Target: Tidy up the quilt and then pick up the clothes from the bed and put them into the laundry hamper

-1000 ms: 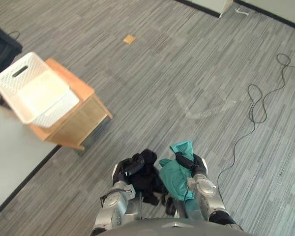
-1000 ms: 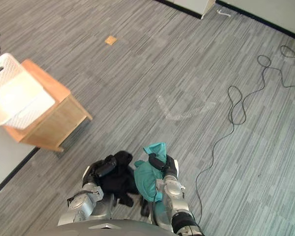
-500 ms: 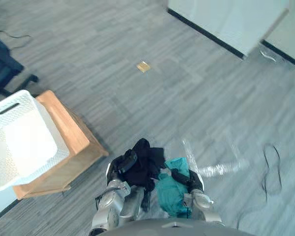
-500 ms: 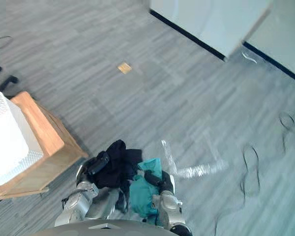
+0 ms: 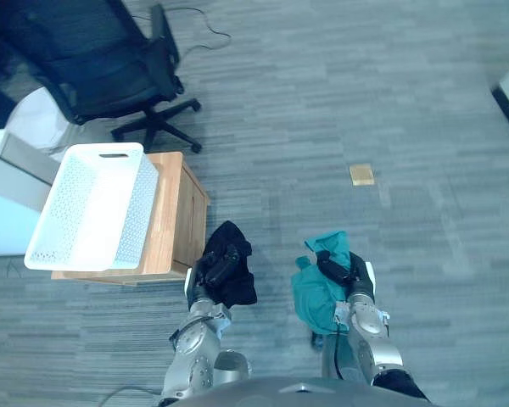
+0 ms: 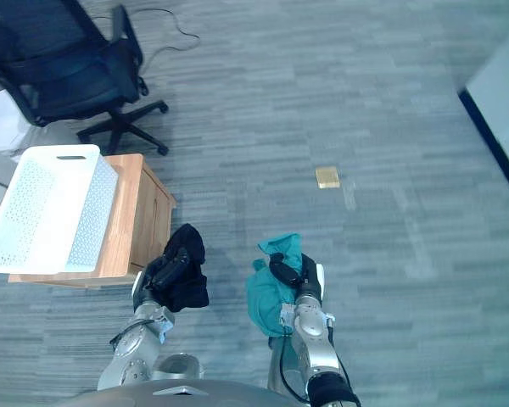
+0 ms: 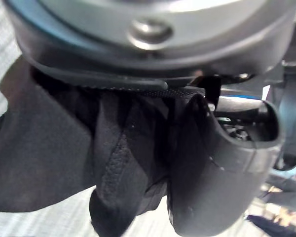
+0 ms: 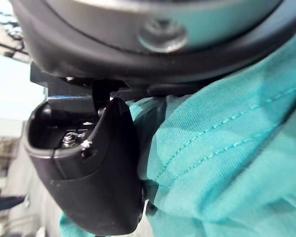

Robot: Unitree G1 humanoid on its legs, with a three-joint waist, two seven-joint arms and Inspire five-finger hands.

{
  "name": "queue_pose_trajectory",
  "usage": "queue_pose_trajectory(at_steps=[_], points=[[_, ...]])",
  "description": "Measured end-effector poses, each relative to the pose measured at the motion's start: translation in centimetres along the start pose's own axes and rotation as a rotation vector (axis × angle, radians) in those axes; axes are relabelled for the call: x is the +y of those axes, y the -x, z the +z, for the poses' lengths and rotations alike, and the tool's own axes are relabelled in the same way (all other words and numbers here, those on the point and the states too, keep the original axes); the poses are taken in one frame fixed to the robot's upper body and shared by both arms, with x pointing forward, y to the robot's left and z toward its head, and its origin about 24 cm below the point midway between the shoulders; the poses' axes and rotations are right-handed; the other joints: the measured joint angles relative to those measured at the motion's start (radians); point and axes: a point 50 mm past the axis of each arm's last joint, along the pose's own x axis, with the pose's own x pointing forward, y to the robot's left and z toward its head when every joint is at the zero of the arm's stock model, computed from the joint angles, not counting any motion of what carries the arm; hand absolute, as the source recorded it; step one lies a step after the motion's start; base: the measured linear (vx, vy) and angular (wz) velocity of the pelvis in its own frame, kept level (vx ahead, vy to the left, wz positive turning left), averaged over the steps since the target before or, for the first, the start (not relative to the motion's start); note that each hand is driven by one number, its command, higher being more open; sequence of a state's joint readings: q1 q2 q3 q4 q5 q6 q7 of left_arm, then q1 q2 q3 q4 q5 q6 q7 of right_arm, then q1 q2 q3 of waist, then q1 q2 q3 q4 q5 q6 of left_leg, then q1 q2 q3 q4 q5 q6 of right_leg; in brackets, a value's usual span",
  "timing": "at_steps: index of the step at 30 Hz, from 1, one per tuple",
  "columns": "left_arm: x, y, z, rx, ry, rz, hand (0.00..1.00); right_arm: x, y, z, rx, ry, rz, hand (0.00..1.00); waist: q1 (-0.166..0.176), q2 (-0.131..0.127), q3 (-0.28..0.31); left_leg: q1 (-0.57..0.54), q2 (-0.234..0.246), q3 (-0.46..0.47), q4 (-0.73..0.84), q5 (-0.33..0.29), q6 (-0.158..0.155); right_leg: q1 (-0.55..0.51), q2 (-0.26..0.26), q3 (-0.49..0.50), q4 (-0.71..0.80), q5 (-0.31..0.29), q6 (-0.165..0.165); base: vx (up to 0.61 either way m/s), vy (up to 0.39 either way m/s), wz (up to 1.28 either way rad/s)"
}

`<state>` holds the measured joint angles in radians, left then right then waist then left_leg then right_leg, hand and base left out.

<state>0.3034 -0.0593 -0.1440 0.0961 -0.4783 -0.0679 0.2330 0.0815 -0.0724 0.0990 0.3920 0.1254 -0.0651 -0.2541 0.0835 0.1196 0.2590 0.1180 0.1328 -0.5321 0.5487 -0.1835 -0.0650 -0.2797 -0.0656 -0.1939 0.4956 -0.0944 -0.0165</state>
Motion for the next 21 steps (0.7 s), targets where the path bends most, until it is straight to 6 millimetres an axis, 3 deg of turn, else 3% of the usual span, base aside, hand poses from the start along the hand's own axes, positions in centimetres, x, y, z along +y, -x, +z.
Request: queue_pose_trajectory(at_steps=[1, 2, 3, 4, 6, 8, 10, 11, 12, 14, 16, 17, 18, 20, 21], points=[[0.0, 0.2, 0.4, -0.021, 0.008, -0.002, 0.0, 0.4, 0.2, 0.6, -0.03, -0.004, 0.017, 0.0, 0.001, -0.003, 0.001, -0.045, -0.001, 0.019, 0.086, 0.05, -0.01, 0.032, 0.01, -0.024, -0.023, -0.017, -0.008, 0.41, -0.391, 0.99], [0.0, 0.4, 1.2, -0.062, 0.021, 0.0, 0.0, 0.9, 0.4, 2.1, -0.096, -0.004, 0.046, 0.0, 0.013, -0.007, 0.004, -0.153, 0.011, 0.078, 0.267, 0.188, -0.028, 0.106, 0.037, -0.053, -0.099, -0.032, -0.023, 0.35, -0.34, 0.58], [0.2, 0.5, 1.7, -0.08, 0.018, 0.003, 0.0, 0.6, 0.1, 3.3, -0.149, 0.032, 0.084, 0.0, 0.042, -0.008, 0.009, -0.254, 0.05, 0.184, 0.421, 0.165, -0.022, 0.181, 0.064, -0.065, -0.167, -0.034, -0.03, 0.32, -0.319, 0.5], [0.1, 0.5, 1.7, -0.083, 0.021, -0.001, 0.0, -0.1, -0.2, 3.8, -0.168, 0.059, 0.086, 0.0, 0.052, -0.004, 0.011, -0.3, 0.067, 0.232, 0.479, 0.116, -0.019, 0.22, 0.074, -0.081, -0.196, -0.032, -0.033, 0.29, -0.272, 0.69], [0.2, 1.2, 2.7, -0.128, 0.067, -0.007, 0.0, -3.0, 0.5, 5.0, -0.204, -0.012, 0.031, 0.0, 0.065, -0.016, 0.011, -0.443, 0.081, 0.427, 0.531, -0.015, -0.001, 0.357, 0.087, -0.165, -0.314, -0.032, -0.032, 0.27, -0.229, 0.99], [1.5, 1.9, 3.1, -0.161, 0.076, 0.04, 0.0, -3.4, 1.9, 5.4, -0.245, -0.052, 0.027, 0.0, 0.08, -0.045, -0.005, -0.481, 0.05, 0.557, 0.421, -0.057, -0.003, 0.406, 0.077, -0.208, -0.379, -0.067, -0.022, 0.27, -0.117, 0.5], [3.0, 2.0, 3.2, -0.177, 0.087, 0.113, 0.0, -3.0, 3.0, 4.5, -0.229, -0.076, 0.062, 0.0, 0.067, -0.052, -0.021, -0.486, 0.018, 0.738, 0.151, -0.053, 0.007, 0.45, 0.086, -0.277, -0.424, -0.09, 0.005, 0.39, -0.07, 0.6], [3.3, 2.0, 3.4, -0.183, 0.087, 0.125, 0.0, -2.7, 3.0, 3.4, -0.177, -0.094, 0.053, 0.0, 0.067, -0.052, -0.027, -0.475, 0.012, 0.884, 0.013, 0.003, 0.061, 0.468, 0.092, -0.312, -0.432, -0.105, 0.026, 0.42, -0.052, 0.95], [3.5, 1.9, 3.4, -0.184, 0.083, 0.132, 0.0, -2.2, 2.8, 2.1, -0.108, -0.12, 0.037, 0.0, 0.069, -0.077, -0.032, -0.449, -0.013, 0.989, -0.051, 0.01, 0.173, 0.483, 0.083, -0.339, -0.43, -0.12, 0.046, 0.37, -0.046, 1.07], [3.2, 1.6, 3.5, -0.183, 0.08, 0.121, 0.0, -1.6, 2.8, 0.9, -0.042, -0.15, 0.014, 0.0, 0.074, -0.119, -0.05, -0.413, -0.08, 1.009, -0.137, 0.021, 0.215, 0.493, 0.05, -0.362, -0.42, -0.116, 0.053, 0.4, -0.039, 1.3], [3.5, 1.7, 3.4, -0.176, 0.079, 0.136, 0.0, -0.8, 2.5, 1.5, -0.062, -0.167, 0.02, 0.0, 0.077, -0.123, -0.054, -0.359, -0.143, 0.956, -0.215, 0.025, 0.232, 0.485, 0.014, -0.36, -0.305, -0.124, 0.066, 0.42, 0.008, 1.15], [3.8, 1.8, 3.4, -0.175, 0.081, 0.153, 0.0, -0.5, 2.1, 2.2, -0.09, -0.159, 0.017, 0.0, 0.069, -0.118, -0.057, -0.301, -0.169, 0.914, -0.267, 0.029, 0.23, 0.445, -0.031, -0.347, -0.108, -0.126, 0.074, 0.44, 0.045, 1.23], [4.1, 1.9, 3.5, -0.18, 0.081, 0.168, 0.0, -0.3, 1.7, 3.0, -0.12, -0.171, 0.013, 0.0, 0.048, -0.118, -0.059, -0.234, -0.193, 0.849, -0.307, 0.029, 0.228, 0.376, -0.092, -0.321, 0.148, -0.09, 0.097, 0.54, 0.004, 1.49], [4.4, 2.0, 3.6, -0.186, 0.07, 0.19, 0.0, -0.4, 1.3, 4.4, -0.189, -0.149, 0.005, 0.0, 0.01, -0.11, -0.064, -0.174, -0.204, 0.75, -0.332, 0.027, 0.224, 0.246, -0.133, -0.231, 0.451, -0.112, 0.064, 0.39, -0.061, 1.45], [4.5, 2.0, 3.8, -0.196, 0.057, 0.198, 0.0, -0.4, 1.2, 4.9, -0.213, -0.148, 0.004, 0.0, -0.002, -0.107, -0.066, -0.16, -0.203, 0.723, -0.336, 0.027, 0.224, 0.208, -0.144, -0.213, 0.497, -0.117, 0.057, 0.37, -0.101, 1.33]])
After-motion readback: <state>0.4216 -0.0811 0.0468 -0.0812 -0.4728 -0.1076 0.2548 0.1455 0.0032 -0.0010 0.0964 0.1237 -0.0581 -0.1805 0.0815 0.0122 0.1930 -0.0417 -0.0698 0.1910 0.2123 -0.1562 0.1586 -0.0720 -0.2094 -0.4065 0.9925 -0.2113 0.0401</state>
